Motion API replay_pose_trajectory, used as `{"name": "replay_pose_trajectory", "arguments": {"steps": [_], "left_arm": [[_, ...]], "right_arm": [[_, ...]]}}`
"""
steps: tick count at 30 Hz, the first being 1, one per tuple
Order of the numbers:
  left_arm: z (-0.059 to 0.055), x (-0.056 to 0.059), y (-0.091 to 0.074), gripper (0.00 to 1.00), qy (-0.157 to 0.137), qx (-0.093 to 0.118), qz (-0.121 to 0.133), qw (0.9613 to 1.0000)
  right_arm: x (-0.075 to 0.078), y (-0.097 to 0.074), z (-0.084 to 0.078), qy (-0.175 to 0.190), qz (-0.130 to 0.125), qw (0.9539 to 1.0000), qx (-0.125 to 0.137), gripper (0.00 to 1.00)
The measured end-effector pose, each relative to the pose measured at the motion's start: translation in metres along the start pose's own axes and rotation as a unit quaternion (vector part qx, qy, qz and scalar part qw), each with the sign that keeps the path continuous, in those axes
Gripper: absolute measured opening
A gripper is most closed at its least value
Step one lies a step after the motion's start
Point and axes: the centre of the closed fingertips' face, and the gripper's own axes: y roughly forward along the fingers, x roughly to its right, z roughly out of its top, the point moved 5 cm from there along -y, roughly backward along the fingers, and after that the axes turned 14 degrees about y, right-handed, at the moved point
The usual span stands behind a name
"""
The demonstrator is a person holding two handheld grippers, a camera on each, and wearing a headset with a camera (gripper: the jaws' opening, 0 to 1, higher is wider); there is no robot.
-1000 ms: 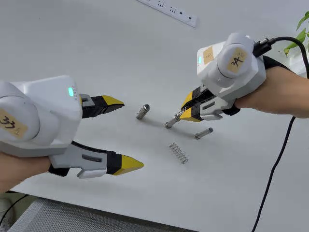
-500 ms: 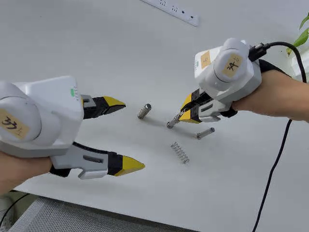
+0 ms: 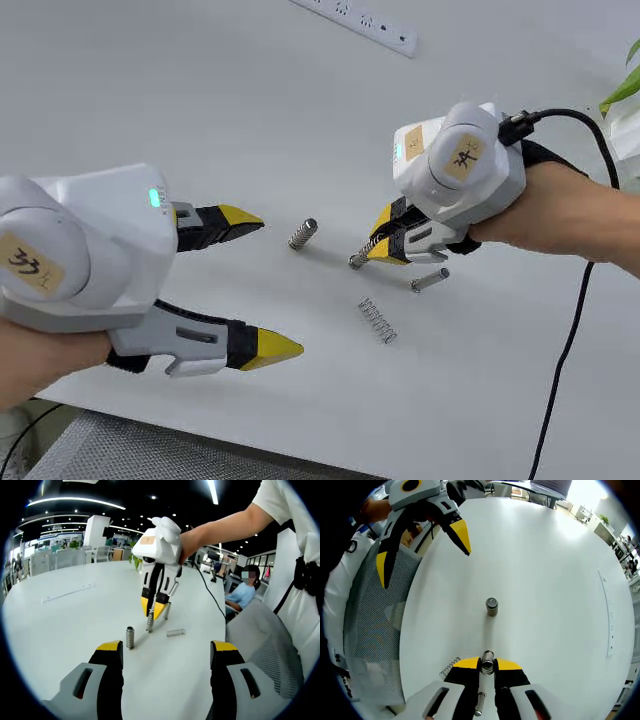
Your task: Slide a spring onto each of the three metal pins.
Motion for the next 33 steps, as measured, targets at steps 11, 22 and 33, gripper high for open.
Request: {"name": "replay_pose_trajectory", "arguments": {"steps": [11,22,33], "left_arm": [[-0.002,-0.001,0.0,0.7,-0.001,-0.002,0.0,1.0],[-0.002,-0.001,0.0,0.71,0.002,-0.004,0.001,1.0],[-0.002,-0.001,0.0,0.83,0.003,-0.001,0.005,1.0]], "right_arm": [[0.0,0.01,-0.001,0.001,-0.001,1.0,-0.001,0.07],[-0.003,0.014,0.0,0.007,0.001,1.0,0.002,0.08],[-0.009,0.011,0.003,0.012,0.001,0.9999,0.01,0.14]]}}
